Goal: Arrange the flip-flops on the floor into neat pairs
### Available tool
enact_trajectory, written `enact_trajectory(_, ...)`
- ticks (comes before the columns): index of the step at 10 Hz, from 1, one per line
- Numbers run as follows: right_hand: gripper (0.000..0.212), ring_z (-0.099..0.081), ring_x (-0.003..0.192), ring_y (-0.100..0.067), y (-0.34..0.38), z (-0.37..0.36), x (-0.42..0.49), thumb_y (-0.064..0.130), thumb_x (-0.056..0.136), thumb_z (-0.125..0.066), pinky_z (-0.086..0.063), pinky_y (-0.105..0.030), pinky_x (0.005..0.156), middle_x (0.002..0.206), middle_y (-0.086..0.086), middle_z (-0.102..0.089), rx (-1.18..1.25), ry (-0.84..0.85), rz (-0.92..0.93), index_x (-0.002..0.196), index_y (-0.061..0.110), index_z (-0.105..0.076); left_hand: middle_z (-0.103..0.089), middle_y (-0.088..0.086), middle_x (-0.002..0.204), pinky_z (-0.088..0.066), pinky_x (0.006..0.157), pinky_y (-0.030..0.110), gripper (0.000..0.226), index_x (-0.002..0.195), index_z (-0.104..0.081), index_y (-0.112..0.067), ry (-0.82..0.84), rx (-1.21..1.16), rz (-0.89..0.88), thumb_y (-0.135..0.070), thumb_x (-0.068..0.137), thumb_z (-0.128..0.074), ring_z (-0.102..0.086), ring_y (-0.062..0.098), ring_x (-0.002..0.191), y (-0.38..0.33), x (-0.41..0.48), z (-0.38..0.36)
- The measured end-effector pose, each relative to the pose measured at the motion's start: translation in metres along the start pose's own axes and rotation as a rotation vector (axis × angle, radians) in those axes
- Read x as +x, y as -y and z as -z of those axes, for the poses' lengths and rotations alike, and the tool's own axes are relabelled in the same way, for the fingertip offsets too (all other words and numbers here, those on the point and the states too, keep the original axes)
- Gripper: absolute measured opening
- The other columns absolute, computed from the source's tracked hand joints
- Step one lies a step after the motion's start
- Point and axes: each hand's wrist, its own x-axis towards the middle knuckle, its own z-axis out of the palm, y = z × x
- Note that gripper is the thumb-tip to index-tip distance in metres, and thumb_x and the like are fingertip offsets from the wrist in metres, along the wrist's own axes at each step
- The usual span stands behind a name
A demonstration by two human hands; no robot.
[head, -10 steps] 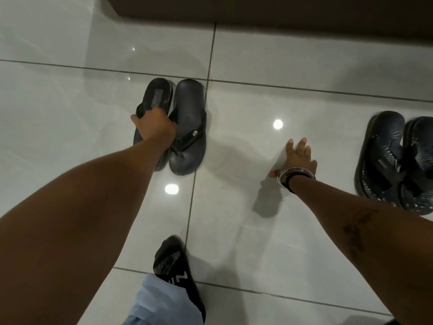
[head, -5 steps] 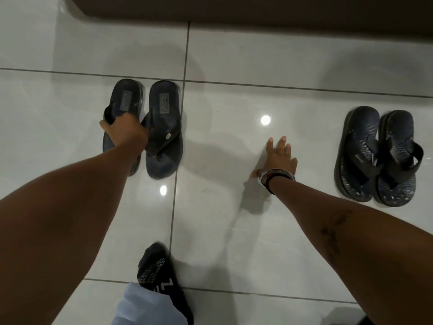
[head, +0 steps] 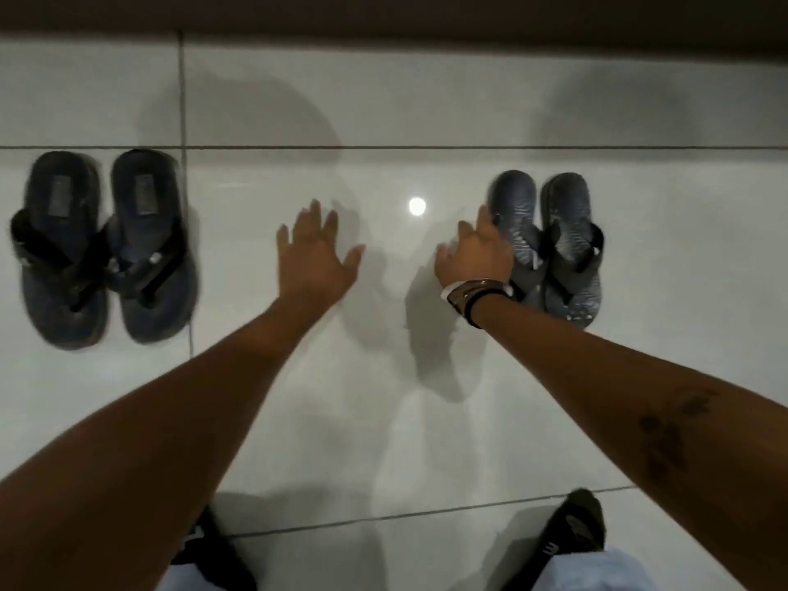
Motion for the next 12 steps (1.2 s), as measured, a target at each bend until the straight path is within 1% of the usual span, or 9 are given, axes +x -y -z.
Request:
enact_trajectory(1, 0.052, -0.042, 0.129, -0.036, -0.062, 0.011, 0.023, 0.038, 0.085, -0.054, -0.038, -0.051, 0.105, 0.146, -0.018, -0.038, -0.006, -0.068, -0.176, 0.127, 0.008, -0.052, -0.004, 0.016, 0.164, -0.01, 0.121, 0.049, 0.088, 0.156, -0.012, -0.014, 0.058, -0.051, 0.037, -0.065, 0.091, -0.04, -0.009, 0.031, 0.151, -0.053, -0.006, -0.045)
enact_trajectory(2, 0.046, -0.047, 0.125, -0.035, -0.102, 0.005, 0.036, 0.038, 0.083, -0.056, -0.032, -0.05, 0.107, 0.133, -0.015, -0.052, 0.029, 0.092, -0.384, 0.12, 0.01, -0.057, 0.006, 0.017, 0.164, -0.01, 0.121, 0.052, 0.096, 0.157, -0.006, -0.016, 0.146, -0.004, 0.09, -0.071, 0.087, -0.041, 0.0, 0.034, 0.152, -0.075, -0.017, -0.083)
enact_trajectory(3, 0.014, -0.06, 0.105, -0.033, -0.109, -0.003, 0.039, 0.028, 0.074, -0.061, -0.039, -0.049, 0.102, 0.103, -0.01, -0.068, 0.039, 0.107, -0.396, 0.084, 0.019, -0.059, 0.007, 0.019, 0.164, -0.012, 0.12, 0.053, 0.102, 0.156, -0.003, -0.015, 0.122, 0.089, 0.073, -0.075, 0.083, -0.043, 0.001, 0.038, 0.151, -0.074, -0.024, -0.102)
enact_trajectory(4, 0.006, -0.063, 0.097, -0.032, -0.116, -0.002, 0.042, 0.024, 0.07, -0.063, -0.034, -0.05, 0.104, 0.086, -0.007, -0.07, 0.055, 0.027, -0.389, 0.074, 0.02, -0.061, 0.004, 0.021, 0.163, -0.015, 0.119, 0.053, 0.105, 0.156, -0.002, -0.014, 0.107, 0.209, 0.033, -0.08, 0.082, -0.036, -0.003, 0.04, 0.15, -0.069, -0.021, -0.104)
enact_trajectory(5, 0.009, -0.062, 0.098, -0.033, -0.132, 0.007, 0.049, 0.026, 0.074, -0.066, -0.03, -0.05, 0.105, 0.085, -0.007, -0.07, 0.11, -0.002, -0.453, 0.071, 0.018, -0.062, 0.006, 0.022, 0.163, -0.014, 0.119, 0.052, 0.106, 0.156, 0.001, -0.014, 0.139, 0.287, 0.013, -0.081, 0.081, -0.033, -0.003, 0.039, 0.15, -0.069, -0.019, -0.101)
enact_trajectory(6, 0.023, -0.063, 0.085, -0.031, -0.145, 0.026, 0.061, 0.022, 0.076, -0.064, -0.031, -0.047, 0.103, 0.066, -0.003, -0.06, 0.096, -0.031, -0.483, 0.059, 0.019, -0.049, 0.007, 0.022, 0.163, -0.015, 0.119, 0.052, 0.106, 0.156, 0.001, -0.013, 0.161, 0.296, 0.033, -0.079, 0.082, -0.036, -0.002, 0.039, 0.15, -0.072, -0.018, -0.098)
enact_trajectory(7, 0.007, -0.061, 0.085, -0.031, -0.158, 0.041, 0.073, 0.021, 0.075, -0.061, -0.033, -0.046, 0.103, 0.063, -0.002, -0.054, 0.095, -0.046, -0.495, 0.069, 0.019, -0.06, 0.008, 0.022, 0.163, -0.015, 0.119, 0.052, 0.107, 0.156, 0.002, -0.013, 0.176, 0.292, 0.052, -0.078, 0.082, -0.039, -0.002, 0.039, 0.15, -0.074, -0.016, -0.098)
enact_trajectory(9, 0.006, -0.061, 0.096, -0.032, -0.177, 0.05, 0.083, 0.022, 0.08, -0.059, -0.029, -0.044, 0.105, 0.076, -0.004, -0.058, 0.154, -0.034, -0.488, 0.077, 0.019, -0.062, 0.004, 0.025, 0.162, -0.016, 0.119, 0.052, 0.109, 0.155, 0.0, -0.01, 0.17, 0.328, 0.042, -0.078, 0.081, -0.042, -0.007, 0.042, 0.149, -0.077, -0.012, -0.098)
enact_trajectory(12, 0.042, -0.054, 0.112, -0.031, -0.178, 0.058, 0.08, 0.053, 0.089, -0.047, -0.027, -0.05, 0.103, 0.105, -0.011, -0.066, 0.1, -0.059, -0.441, 0.09, 0.015, -0.065, -0.005, 0.02, 0.163, -0.006, 0.118, 0.057, 0.097, 0.155, -0.012, -0.014, 0.199, 0.353, 0.009, -0.077, 0.084, -0.036, -0.01, 0.038, 0.149, -0.083, -0.005, -0.055)
